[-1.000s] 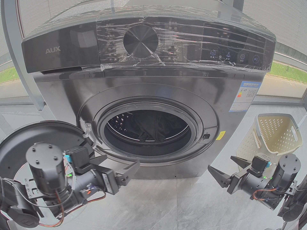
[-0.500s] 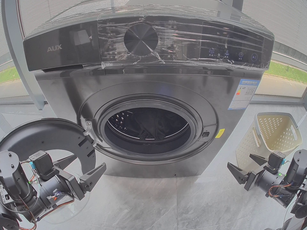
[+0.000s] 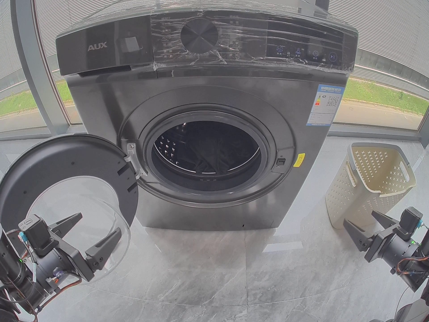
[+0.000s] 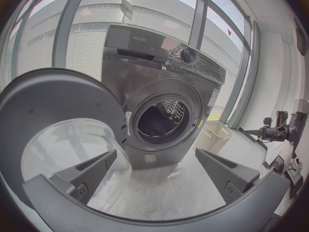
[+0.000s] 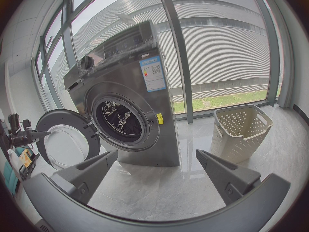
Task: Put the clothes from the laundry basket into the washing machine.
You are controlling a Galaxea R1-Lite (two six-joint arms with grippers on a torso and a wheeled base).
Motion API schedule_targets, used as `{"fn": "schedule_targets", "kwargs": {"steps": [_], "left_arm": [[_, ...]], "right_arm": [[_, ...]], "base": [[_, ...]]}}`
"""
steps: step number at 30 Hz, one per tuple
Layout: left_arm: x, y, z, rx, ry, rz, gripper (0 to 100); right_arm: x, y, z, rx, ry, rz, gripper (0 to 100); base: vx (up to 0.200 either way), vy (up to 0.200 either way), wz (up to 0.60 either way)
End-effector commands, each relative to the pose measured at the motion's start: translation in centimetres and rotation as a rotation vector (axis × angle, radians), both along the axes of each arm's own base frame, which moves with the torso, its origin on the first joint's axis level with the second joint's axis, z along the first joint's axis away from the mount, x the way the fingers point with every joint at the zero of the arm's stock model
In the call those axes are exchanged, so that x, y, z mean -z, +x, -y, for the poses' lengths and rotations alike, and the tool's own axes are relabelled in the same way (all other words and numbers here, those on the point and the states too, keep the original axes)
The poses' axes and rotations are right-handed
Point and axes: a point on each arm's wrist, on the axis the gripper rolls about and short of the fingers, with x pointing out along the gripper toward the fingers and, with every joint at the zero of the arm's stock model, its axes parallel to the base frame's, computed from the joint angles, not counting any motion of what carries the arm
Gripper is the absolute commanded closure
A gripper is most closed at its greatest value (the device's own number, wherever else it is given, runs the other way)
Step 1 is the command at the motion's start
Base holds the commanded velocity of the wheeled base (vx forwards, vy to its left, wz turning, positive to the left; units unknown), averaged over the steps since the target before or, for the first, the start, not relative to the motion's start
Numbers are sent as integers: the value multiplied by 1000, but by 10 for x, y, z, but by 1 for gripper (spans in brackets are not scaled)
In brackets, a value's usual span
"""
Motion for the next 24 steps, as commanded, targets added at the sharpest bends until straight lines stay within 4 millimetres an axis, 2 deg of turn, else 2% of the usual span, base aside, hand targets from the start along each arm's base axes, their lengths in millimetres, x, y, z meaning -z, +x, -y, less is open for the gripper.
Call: {"fn": "schedule_targets", "kwargs": {"steps": [1, 4, 9, 15, 20, 22, 23, 24], "left_arm": [[-1, -10, -15, -60, -6, 41, 0], [3, -18, -22, -74, -10, 50, 0], [8, -32, -31, -79, -15, 52, 0], [14, -49, -40, -77, -16, 52, 0], [24, -76, -56, -83, -26, 74, 0], [24, -76, -56, -83, -26, 74, 0], [30, -84, -62, -144, -24, 76, 0], [30, -84, -62, -144, -24, 76, 0]], "right_arm": [[-7, -15, 12, 16, 40, 54, 0], [-9, -22, 17, 16, 52, 62, 0], [-14, -32, 25, 31, 97, 102, 0], [-17, -37, 40, 138, 85, 143, 0], [-21, -47, 55, 266, 61, 213, 0], [-21, -47, 55, 266, 61, 213, 0], [-19, -57, 60, 282, 39, 219, 0], [-19, -57, 60, 282, 39, 219, 0]], "base": [[-200, 0, 0], [-200, 0, 0], [0, 0, 0], [0, 0, 0], [0, 0, 0], [0, 0, 0], [0, 0, 0], [0, 0, 0]]}}
